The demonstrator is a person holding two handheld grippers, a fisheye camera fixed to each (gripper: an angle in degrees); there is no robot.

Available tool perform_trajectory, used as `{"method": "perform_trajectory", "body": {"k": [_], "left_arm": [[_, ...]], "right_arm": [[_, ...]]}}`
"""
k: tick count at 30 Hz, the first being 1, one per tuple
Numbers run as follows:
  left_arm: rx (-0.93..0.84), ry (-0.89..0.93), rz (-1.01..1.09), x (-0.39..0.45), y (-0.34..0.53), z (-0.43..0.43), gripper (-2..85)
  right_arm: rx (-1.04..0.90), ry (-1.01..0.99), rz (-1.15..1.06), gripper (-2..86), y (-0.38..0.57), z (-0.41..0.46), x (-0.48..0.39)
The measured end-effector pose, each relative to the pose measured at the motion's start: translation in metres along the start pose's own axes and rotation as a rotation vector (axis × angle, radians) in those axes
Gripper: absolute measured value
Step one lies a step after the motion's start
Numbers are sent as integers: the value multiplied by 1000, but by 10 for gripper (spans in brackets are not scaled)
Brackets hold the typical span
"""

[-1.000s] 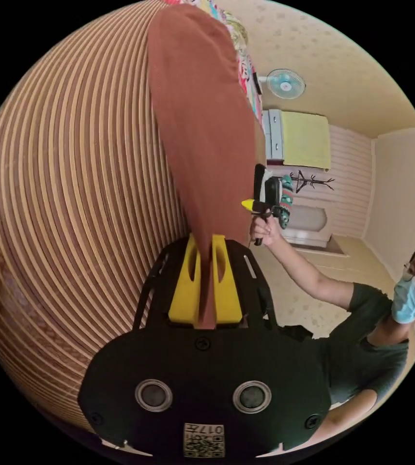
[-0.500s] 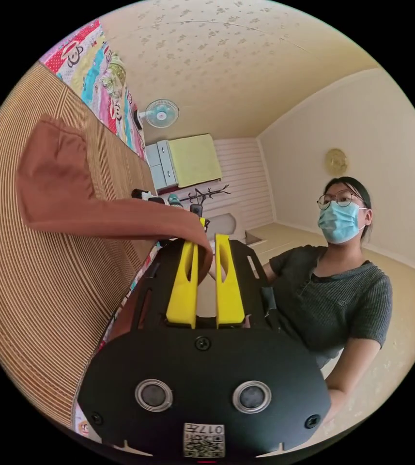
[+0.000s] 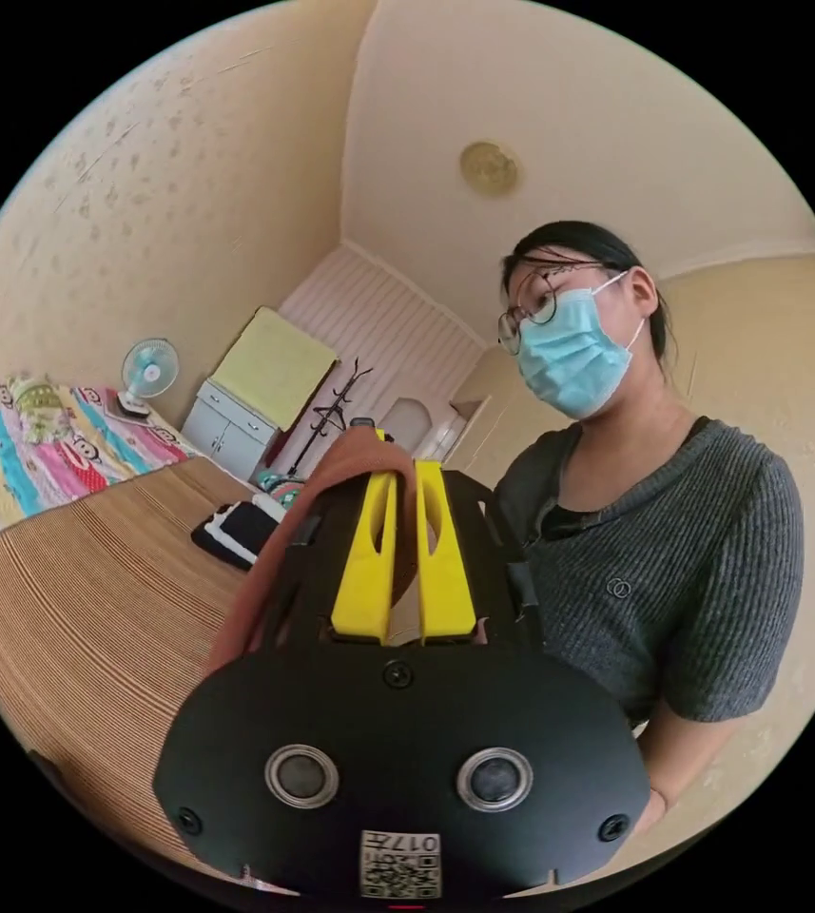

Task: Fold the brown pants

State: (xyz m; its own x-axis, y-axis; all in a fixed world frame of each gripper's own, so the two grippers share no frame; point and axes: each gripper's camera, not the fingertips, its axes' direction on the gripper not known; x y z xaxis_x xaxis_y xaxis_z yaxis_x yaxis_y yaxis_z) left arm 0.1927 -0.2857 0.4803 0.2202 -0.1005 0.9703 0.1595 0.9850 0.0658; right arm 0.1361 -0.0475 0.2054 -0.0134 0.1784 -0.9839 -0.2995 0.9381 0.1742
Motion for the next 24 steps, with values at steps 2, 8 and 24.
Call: {"method": "perform_trajectory", "body": {"k": [2,8,24], "left_arm": [[45,-45,-8,4,-21,1,32],[70,-356,-263,-79,-38,17,27],[-186,-508,-953,-322,189,72,72]], "right_arm": [[16,14,17,5,-38,4,5],[-134,360,338,1,-88,25,139],[-292,723,774,52,137,75,361]]}}
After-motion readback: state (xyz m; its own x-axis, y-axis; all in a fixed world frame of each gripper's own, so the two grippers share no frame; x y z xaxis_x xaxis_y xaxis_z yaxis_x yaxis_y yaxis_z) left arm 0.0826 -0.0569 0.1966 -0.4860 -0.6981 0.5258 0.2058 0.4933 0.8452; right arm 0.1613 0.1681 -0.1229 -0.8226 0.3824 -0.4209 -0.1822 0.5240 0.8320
